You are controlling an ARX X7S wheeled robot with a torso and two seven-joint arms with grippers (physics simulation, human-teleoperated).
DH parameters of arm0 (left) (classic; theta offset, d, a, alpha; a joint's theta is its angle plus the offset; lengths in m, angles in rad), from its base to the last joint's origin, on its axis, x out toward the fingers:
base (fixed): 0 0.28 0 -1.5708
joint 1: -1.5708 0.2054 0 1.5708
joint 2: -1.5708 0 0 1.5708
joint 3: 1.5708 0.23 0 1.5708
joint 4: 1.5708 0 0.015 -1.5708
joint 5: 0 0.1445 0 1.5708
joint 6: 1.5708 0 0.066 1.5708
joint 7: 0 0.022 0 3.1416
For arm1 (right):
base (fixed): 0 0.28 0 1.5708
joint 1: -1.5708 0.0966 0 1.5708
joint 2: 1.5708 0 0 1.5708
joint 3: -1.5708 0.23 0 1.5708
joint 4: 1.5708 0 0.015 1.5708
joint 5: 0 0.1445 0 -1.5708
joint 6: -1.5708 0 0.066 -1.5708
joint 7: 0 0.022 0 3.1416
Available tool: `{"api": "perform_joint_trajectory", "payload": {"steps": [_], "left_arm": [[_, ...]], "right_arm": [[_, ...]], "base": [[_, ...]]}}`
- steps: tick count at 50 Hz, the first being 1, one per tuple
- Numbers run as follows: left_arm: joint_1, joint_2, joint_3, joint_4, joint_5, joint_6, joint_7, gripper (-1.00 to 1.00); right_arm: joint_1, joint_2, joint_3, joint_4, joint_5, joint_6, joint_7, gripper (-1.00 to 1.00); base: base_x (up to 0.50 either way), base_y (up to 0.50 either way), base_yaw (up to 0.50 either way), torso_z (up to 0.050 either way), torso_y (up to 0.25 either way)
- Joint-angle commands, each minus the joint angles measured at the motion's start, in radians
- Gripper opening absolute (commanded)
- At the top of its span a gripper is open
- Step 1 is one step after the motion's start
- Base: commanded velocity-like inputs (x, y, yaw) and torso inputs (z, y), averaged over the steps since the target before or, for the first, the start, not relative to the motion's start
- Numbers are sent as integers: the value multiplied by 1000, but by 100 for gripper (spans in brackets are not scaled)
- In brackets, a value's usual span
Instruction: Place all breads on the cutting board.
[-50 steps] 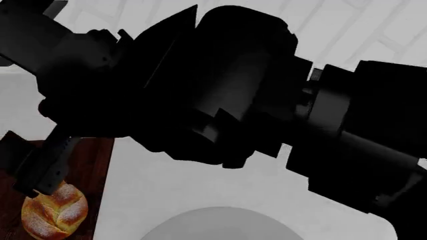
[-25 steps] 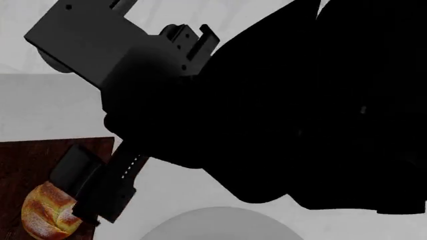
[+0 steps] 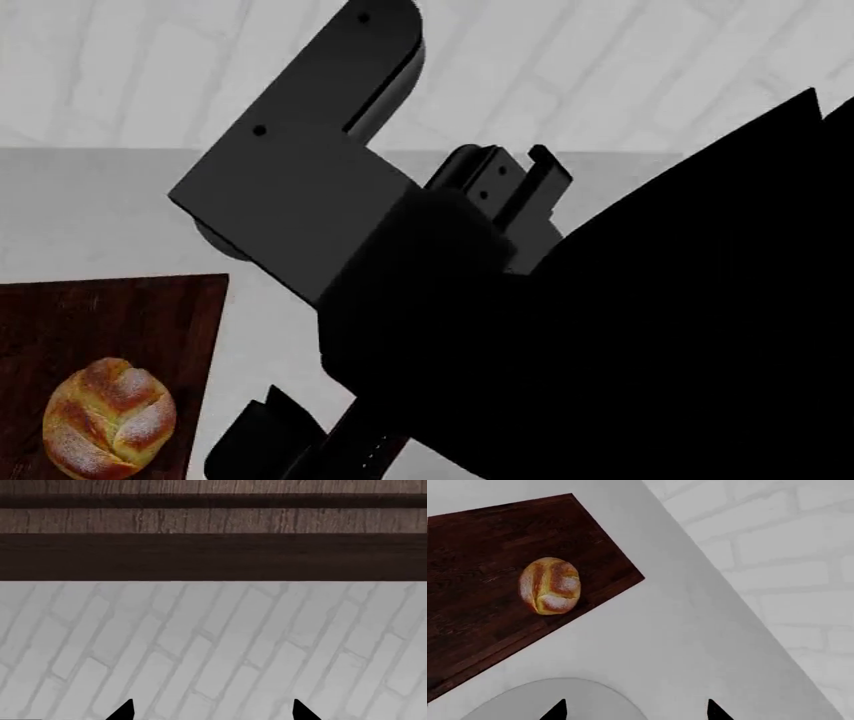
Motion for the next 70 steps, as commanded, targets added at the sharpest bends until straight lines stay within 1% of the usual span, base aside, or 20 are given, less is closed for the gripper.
{"api": "perform_joint_trajectory", "payload": {"steps": [1, 9, 22, 29, 37, 43, 51, 60, 70], "left_arm": [[3, 17, 15, -1, 19, 1, 11, 100], [17, 15, 11, 3, 29, 3, 18, 100], [-52, 35, 60, -16, 29, -13, 13, 100], [-67, 40, 69, -19, 31, -14, 14, 100], [-67, 55, 79, -18, 43, -11, 19, 100], [-74, 32, 71, -15, 16, -11, 5, 100], [-86, 46, 83, -17, 22, -8, 5, 100], [-87, 45, 83, -14, 18, -3, 6, 100], [-96, 46, 91, -12, 14, -3, 1, 100]], "right_arm": [[14, 53, -30, -59, 98, 32, 73, 100], [25, 69, -41, -78, 155, 58, 80, 100], [15, 109, -52, -121, 229, 60, 99, 100], [21, 122, -51, -132, 251, 66, 109, 100], [21, 141, -68, -181, 304, 62, 144, 100], [32, 156, -79, -203, 326, 58, 183, 100], [64, 189, -91, -243, 388, 61, 235, 100], [41, 234, -98, -270, 387, 51, 260, 100], [-19, 272, -92, -269, 318, 51, 236, 100]], "base": [[0, 0, 0, 0, 0], [0, 0, 0, 0, 0], [0, 0, 0, 0, 0], [0, 0, 0, 0, 0], [0, 0, 0, 0, 0], [0, 0, 0, 0, 0], [0, 0, 0, 0, 0], [0, 0, 0, 0, 0], [0, 0, 0, 0, 0]]}}
